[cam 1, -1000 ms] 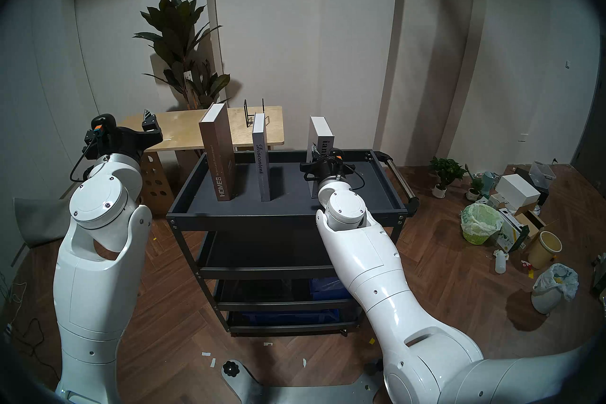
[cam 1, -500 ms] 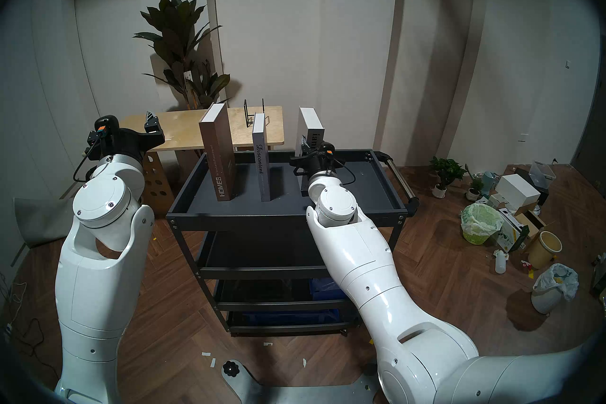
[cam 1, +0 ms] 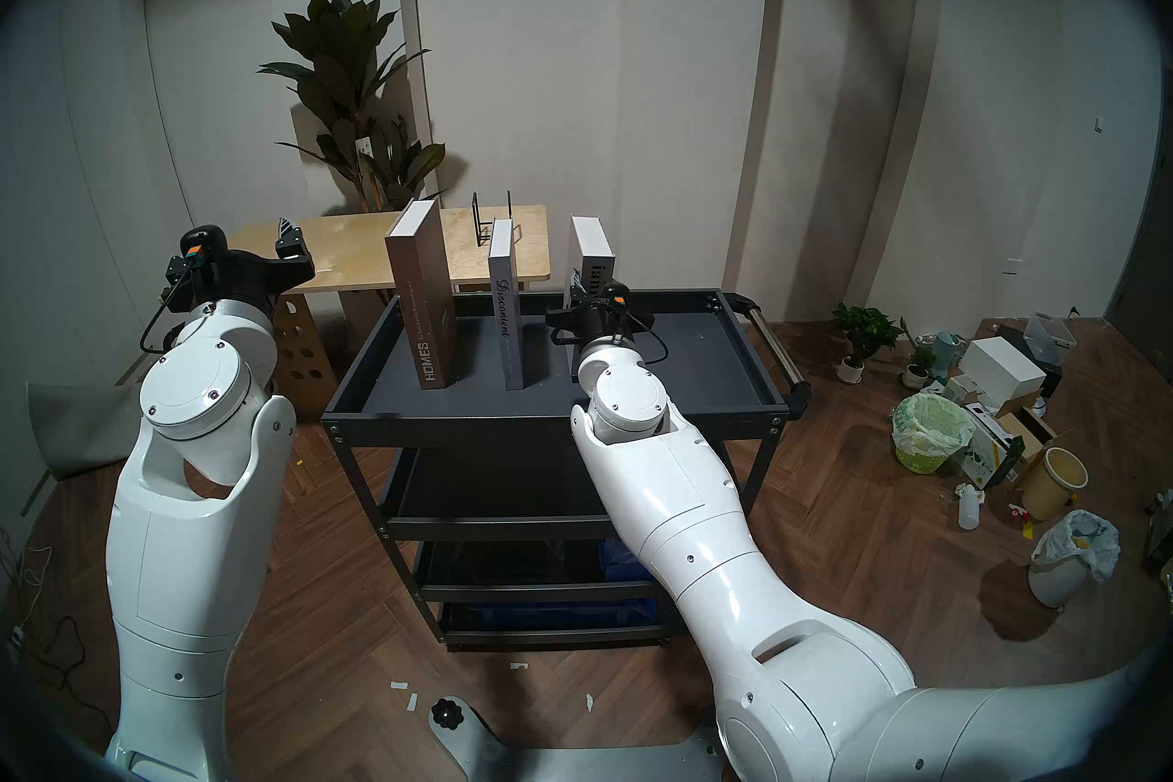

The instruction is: Sort the books onto the shelf by size, largest to the left

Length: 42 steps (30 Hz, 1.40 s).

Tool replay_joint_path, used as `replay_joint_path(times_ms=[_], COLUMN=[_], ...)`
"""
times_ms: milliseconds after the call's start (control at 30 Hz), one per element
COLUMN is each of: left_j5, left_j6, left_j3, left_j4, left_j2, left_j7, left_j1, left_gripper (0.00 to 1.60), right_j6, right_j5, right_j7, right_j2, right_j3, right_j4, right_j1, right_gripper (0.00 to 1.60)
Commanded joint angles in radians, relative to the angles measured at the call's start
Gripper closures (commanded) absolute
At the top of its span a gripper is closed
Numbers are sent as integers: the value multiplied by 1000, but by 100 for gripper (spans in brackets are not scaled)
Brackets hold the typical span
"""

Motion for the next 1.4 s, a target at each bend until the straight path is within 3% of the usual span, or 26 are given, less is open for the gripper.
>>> replay_joint_path(times_ms=[0,733,767,800,833,867,900,933,967,1000,1067,1367], left_j5=[-5,-31,-32,-32,-32,-32,-32,-32,-32,-32,-32,-31], left_j6=[-11,-16,-16,-16,-16,-16,-16,-16,-16,-16,-16,-15], left_j3=[-19,-51,-52,-53,-54,-54,-54,-54,-54,-54,-54,-51], left_j4=[-15,-26,-26,-27,-27,-27,-27,-27,-27,-27,-25,-23], left_j2=[3,3,3,3,3,3,3,2,2,2,2,2], left_j7=[-3,-20,-20,-19,-19,-19,-18,-18,-18,-18,-18,-22], left_j1=[-3,18,19,20,20,20,20,21,20,20,19,15], left_gripper=[0,0,0,0,0,0,0,0,0,0,0,0], right_j6=[-22,-18,-19,-20,-20,-20,-20,-21,-22,-23,-29,-32], right_j5=[-3,-23,-24,-25,-25,-26,-26,-24,-24,-24,-19,-21], right_j7=[-4,-51,-50,-51,-50,-49,-49,-45,-45,-45,-38,-32], right_j2=[-31,-29,-28,-28,-28,-27,-26,-25,-25,-24,-23,-20], right_j3=[-14,-37,-38,-40,-42,-43,-44,-45,-46,-46,-45,-45], right_j4=[-3,40,42,43,44,44,45,44,44,44,41,4], right_j1=[29,36,36,37,37,38,38,38,38,38,37,23], right_gripper=[160,159,147,147,126,114,114,95,95,57,0,0])
